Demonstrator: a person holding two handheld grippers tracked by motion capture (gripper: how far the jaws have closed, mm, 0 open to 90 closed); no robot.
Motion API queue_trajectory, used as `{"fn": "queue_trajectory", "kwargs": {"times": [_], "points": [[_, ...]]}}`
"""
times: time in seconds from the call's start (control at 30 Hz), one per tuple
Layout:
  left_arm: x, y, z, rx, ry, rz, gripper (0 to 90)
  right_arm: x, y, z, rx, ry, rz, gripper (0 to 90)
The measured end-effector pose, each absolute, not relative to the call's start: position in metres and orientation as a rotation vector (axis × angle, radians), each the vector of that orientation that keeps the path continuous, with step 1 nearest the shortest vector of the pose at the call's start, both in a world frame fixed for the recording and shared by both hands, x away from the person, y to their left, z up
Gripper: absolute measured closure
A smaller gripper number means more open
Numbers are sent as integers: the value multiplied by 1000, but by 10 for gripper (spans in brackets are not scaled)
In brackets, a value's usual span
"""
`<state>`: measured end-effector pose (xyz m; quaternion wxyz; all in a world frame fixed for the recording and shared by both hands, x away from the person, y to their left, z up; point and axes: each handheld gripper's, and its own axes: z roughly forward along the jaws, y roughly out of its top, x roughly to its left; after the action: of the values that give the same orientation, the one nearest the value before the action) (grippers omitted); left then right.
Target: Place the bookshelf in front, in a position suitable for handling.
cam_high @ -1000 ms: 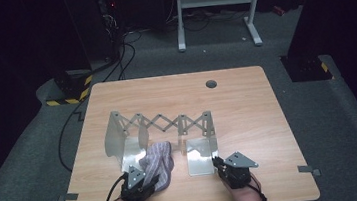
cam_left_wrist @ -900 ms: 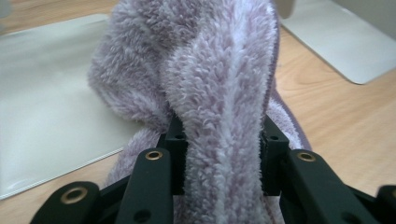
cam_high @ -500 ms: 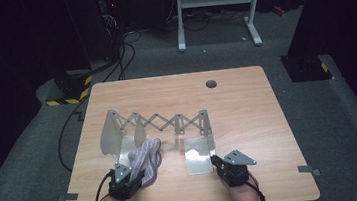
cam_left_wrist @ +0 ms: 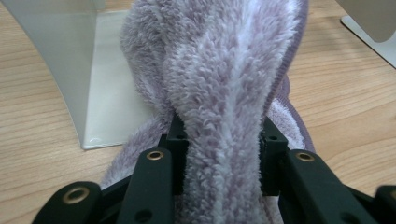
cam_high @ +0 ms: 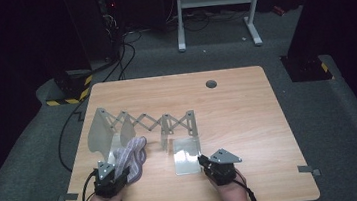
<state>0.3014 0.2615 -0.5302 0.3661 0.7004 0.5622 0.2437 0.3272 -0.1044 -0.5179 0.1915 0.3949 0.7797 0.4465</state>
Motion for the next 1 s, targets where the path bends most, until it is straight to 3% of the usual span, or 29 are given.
{"fn": "queue_trajectory", "kwargs": {"times": [0.47, 1.0], "points": [[269, 240, -517, 1804, 1318, 573, 657, 330, -89, -517, 1063, 2214, 1284, 767], [265, 188, -519, 1883, 1154, 430, 657, 312, -119, -511, 1096, 2153, 1290, 669]]}}
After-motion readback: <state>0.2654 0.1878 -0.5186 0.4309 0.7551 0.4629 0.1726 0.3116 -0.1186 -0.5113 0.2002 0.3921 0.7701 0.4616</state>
